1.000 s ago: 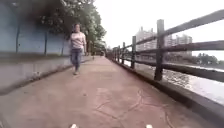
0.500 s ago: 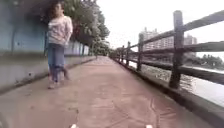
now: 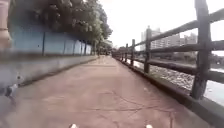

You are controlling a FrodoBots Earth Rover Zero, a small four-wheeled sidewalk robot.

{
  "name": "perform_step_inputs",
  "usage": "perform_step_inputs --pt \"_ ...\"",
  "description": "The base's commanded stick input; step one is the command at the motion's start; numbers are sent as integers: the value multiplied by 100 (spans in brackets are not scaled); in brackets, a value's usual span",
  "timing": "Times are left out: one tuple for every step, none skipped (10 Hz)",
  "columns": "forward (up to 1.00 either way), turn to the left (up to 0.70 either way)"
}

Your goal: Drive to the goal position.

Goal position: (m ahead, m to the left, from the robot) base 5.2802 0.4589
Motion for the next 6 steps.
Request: perform_step_inputs --pt "73 0" --pt "100 0" --pt "100 0" --pt "100 0" --pt "100 0" --pt "100 0"
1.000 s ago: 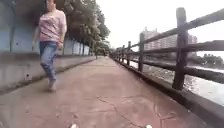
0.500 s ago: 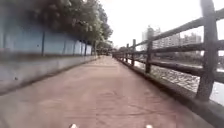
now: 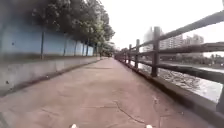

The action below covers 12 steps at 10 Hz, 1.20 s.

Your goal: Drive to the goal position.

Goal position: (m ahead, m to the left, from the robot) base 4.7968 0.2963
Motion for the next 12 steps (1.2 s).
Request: perform_step_inputs --pt "100 0" --pt "100 0" --pt "100 0" --pt "100 0" --pt "100 0" --pt "100 0" --pt "100 0" --pt "100 0" --pt "100 0" --pt "100 0" --pt "100 0" --pt "100 0"
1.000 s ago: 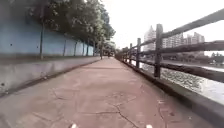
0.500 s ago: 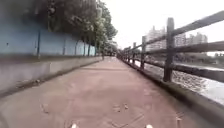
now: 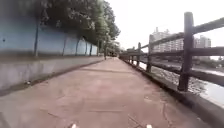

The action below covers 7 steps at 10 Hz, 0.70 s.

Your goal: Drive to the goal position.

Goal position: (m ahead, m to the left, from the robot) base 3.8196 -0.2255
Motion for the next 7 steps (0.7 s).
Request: perform_step_inputs --pt "100 0" --pt "100 0" --pt "100 0" --pt "100 0" --pt "100 0" --pt "100 0" --pt "100 -21"
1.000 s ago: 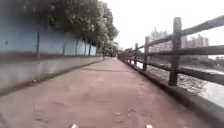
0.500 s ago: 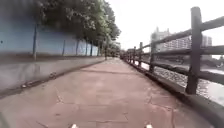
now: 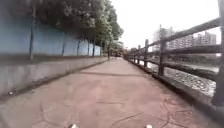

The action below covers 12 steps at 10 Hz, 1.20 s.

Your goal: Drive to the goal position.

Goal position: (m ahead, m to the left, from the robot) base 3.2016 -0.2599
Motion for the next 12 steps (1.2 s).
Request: perform_step_inputs --pt "100 -40" --pt "100 -40" --pt "100 -40" --pt "100 -40" --pt "100 -19" --pt "100 0" --pt "100 0" --pt "100 0" --pt "100 0" --pt "100 0" --pt "100 0" --pt "100 0"
